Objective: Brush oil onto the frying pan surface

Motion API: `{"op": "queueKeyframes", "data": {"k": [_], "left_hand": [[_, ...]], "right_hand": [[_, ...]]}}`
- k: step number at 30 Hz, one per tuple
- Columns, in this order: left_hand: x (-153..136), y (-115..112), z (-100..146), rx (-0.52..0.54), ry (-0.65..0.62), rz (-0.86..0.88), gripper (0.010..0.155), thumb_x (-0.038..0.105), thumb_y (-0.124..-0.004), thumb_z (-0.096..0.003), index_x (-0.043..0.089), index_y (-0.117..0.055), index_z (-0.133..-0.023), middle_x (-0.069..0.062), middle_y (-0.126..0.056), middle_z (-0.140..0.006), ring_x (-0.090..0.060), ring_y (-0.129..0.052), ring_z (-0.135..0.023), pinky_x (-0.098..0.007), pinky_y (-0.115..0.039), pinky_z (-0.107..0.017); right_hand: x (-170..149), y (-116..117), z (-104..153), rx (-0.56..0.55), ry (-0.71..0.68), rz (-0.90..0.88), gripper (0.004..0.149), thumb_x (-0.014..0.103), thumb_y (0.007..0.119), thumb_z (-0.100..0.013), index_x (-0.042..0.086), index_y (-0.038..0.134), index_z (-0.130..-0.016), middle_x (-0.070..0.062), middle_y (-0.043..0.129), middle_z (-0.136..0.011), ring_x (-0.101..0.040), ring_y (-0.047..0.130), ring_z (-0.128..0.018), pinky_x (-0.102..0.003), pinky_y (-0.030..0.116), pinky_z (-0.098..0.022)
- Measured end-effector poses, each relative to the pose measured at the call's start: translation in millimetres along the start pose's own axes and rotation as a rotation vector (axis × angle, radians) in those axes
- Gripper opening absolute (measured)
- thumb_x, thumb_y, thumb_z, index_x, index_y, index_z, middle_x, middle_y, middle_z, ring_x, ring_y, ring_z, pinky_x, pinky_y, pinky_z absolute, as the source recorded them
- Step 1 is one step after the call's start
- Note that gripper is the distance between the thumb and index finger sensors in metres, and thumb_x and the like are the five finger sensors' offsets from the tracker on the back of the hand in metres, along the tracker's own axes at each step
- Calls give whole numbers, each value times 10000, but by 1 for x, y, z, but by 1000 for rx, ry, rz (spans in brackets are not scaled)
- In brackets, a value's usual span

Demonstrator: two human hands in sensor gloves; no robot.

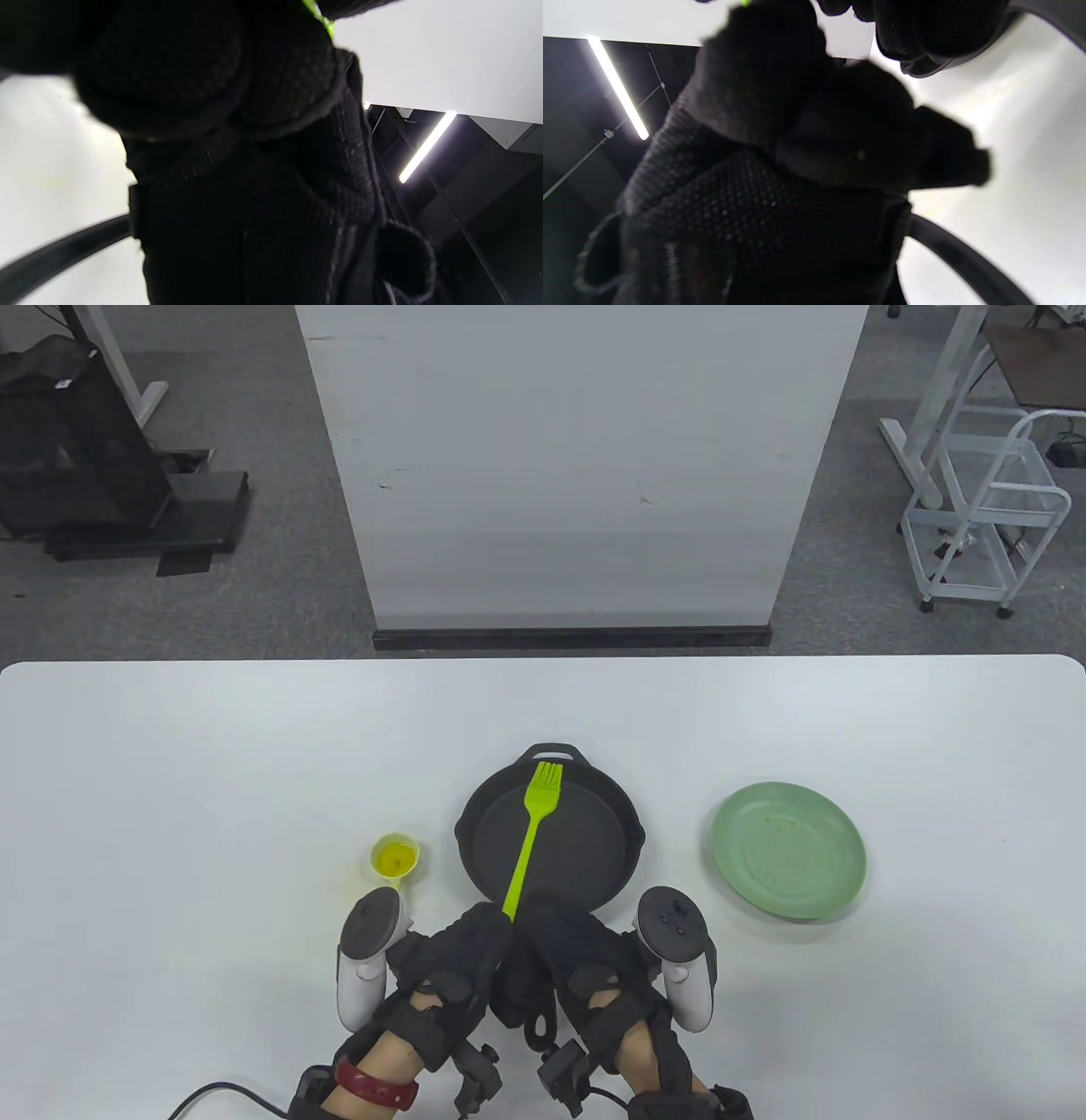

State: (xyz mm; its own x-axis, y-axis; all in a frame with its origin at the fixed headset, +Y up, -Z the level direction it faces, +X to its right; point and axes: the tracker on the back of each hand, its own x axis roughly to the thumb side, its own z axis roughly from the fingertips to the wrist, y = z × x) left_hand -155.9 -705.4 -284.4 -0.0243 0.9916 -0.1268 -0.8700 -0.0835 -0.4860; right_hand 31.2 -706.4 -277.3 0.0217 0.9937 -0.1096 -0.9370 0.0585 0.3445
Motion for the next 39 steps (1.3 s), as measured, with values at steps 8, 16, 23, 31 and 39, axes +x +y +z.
{"op": "queueKeyframes", "data": {"k": [8, 16, 23, 31, 39], "left_hand": [[-12, -18, -4, -72, 55, -21, 501, 416, -568, -489, 94, -622, -868, 23, -1009, -460, -278, -1016, -250, -461, -864, -255], [-15, -19, -5, -98, 90, -97, 493, 419, -584, -489, 121, -668, -873, 6, -1017, -454, -284, -1014, -246, -467, -860, -249], [-2, 9, 4, -89, 0, -214, 517, 468, -619, -494, 117, -746, -852, -32, -1013, -483, -311, -1004, -272, -486, -848, -268], [22, 87, 35, 126, -151, -233, 513, 468, -635, -488, 110, -775, -829, -50, -1017, -474, -335, -997, -275, -509, -836, -275], [-16, 138, 58, 305, -228, -45, 510, 461, -648, -484, 99, -793, -813, -61, -1021, -457, -346, -993, -264, -519, -832, -267]], "right_hand": [[-8, -7, 0, 6, 5, -66, 648, 494, 600, -494, 41, 558, -956, -291, 548, -966, -424, 786, -752, -507, 749, -471], [-10, -10, 1, -38, 28, -70, 508, 406, 642, -490, 68, 662, -868, -261, 629, -933, -399, 842, -708, -512, 767, -456], [-3, -18, 3, -60, 46, -51, 416, 385, 642, -483, 92, 715, -769, -248, 686, -891, -371, 893, -651, -487, 799, -421], [-4, -47, 14, -86, 104, 10, 402, 390, 662, -474, 98, 760, -731, -192, 876, -656, -232, 996, -364, -406, 866, -253], [-15, -76, 28, -142, 170, 39, 407, 384, 678, -466, 87, 776, -726, -147, 929, -568, -193, 1022, -279, -394, 890, -198]]}}
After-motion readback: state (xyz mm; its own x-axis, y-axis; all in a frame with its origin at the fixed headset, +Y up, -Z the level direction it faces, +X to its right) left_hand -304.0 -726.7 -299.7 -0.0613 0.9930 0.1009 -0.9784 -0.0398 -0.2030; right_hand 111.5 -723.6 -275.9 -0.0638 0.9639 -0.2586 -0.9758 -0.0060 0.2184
